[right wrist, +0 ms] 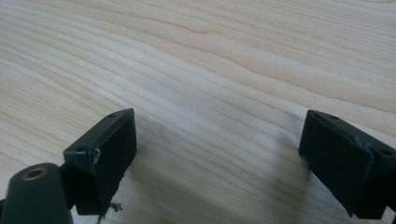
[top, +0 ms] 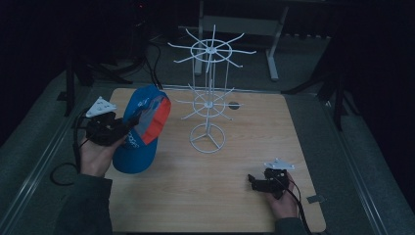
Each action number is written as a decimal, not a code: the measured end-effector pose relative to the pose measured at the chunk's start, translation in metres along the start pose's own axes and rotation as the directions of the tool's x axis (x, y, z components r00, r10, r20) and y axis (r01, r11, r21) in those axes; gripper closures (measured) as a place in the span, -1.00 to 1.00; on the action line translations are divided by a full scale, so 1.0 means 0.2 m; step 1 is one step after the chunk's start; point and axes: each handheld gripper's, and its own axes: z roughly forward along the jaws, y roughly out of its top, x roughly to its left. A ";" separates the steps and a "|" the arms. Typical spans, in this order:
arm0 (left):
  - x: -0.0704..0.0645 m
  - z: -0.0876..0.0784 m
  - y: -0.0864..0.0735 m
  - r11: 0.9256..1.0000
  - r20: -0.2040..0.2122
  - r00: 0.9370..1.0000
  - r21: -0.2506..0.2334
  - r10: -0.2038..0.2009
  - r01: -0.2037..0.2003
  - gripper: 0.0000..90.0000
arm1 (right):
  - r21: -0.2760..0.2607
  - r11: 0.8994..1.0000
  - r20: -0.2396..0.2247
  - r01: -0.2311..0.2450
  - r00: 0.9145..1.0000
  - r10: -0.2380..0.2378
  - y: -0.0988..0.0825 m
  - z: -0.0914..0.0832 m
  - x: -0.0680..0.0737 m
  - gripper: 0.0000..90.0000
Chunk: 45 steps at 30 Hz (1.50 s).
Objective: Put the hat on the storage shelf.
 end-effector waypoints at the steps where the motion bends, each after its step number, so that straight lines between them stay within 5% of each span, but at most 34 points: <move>1: 0.00 0.00 0.00 1.000 0.000 1.000 -0.001 0.001 -0.001 0.97 | 0.000 1.000 0.000 0.000 1.000 0.000 0.00 0.00 0.00 -0.75; 45: 0.02 -0.01 0.07 0.998 0.022 1.000 -0.051 -0.023 0.024 0.97 | 0.000 1.000 0.000 0.000 1.000 0.000 0.00 0.00 0.00 -0.75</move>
